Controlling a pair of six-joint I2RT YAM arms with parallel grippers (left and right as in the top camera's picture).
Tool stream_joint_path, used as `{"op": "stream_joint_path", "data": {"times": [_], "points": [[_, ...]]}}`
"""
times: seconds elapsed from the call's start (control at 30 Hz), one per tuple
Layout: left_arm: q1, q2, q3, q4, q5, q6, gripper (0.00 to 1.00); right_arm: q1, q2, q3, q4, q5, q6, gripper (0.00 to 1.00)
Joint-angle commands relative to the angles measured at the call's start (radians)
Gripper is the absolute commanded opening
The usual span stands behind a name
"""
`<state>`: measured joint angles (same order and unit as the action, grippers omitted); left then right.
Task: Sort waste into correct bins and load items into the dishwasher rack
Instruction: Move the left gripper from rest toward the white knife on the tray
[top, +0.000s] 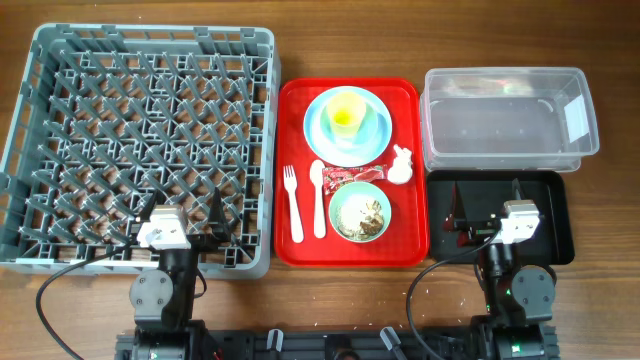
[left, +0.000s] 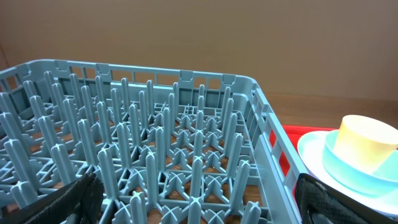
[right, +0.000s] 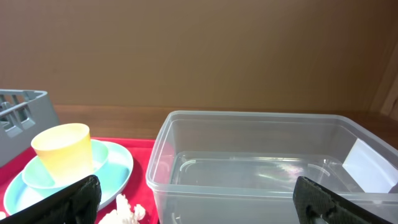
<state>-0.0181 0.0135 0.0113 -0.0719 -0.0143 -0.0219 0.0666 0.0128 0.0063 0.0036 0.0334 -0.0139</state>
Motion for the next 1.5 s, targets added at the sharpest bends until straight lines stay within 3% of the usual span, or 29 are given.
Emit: {"op": "stream_joint_path", "data": {"times": [0.0,1.23,1.33,1.47], "points": [[-0.004,-0.007,-0.006,0.000,-0.006,-0.013,1.00,-0.041,-0.003,-0.001,0.001,-0.127,0.066,1.00],[-0.004,-0.007,-0.006,0.016,-0.005,-0.013,1.00,-0.041,-0.003,-0.001,0.001,-0.127,0.066,1.00],[-0.004,-0.007,-0.006,0.034,0.084,-0.013,1.00,-0.041,-0.003,-0.001,0.001,-0.127,0.066,1.00],[-0.004,-0.007,0.046,0.056,0.334,-0.071,1.00,-0.041,-0.003,-0.001,0.001,-0.127,0.067,1.00]]}}
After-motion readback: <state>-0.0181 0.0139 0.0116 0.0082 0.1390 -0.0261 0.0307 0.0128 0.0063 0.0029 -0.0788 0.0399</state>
